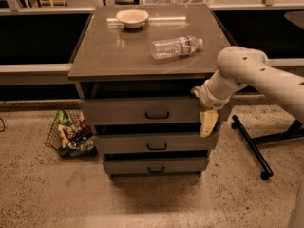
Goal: Open top drawer
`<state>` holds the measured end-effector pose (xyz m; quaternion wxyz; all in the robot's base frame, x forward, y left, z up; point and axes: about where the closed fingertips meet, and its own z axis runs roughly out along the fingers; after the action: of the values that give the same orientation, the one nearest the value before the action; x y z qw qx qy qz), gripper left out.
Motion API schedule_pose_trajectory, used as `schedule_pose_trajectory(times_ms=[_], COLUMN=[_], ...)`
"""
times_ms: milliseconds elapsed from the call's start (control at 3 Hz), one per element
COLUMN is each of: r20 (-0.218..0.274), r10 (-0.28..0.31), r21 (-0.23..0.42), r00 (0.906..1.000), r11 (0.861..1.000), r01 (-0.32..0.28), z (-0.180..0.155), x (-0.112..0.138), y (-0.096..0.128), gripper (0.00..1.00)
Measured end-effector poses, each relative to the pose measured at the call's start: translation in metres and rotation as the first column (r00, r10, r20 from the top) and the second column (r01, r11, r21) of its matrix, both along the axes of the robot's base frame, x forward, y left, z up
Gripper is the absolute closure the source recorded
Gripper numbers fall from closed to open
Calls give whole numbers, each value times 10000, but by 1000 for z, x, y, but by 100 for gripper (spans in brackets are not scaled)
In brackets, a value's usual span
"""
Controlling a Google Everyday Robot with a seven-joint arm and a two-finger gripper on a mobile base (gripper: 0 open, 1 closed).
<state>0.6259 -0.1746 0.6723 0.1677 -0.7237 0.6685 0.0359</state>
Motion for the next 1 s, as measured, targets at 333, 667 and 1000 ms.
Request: schedule_pose_trajectory(times_ms=[333, 667, 1000], r20=[371, 316, 335], r10=[166, 405, 618], r21=[124, 219, 428], r00=[9992, 9987, 9975], r11=[9998, 9989, 9971], r01=[-171, -412, -632], z=[-7, -20, -26], x=[22, 35, 35], y=[3, 10, 17], gripper=[0, 0, 14])
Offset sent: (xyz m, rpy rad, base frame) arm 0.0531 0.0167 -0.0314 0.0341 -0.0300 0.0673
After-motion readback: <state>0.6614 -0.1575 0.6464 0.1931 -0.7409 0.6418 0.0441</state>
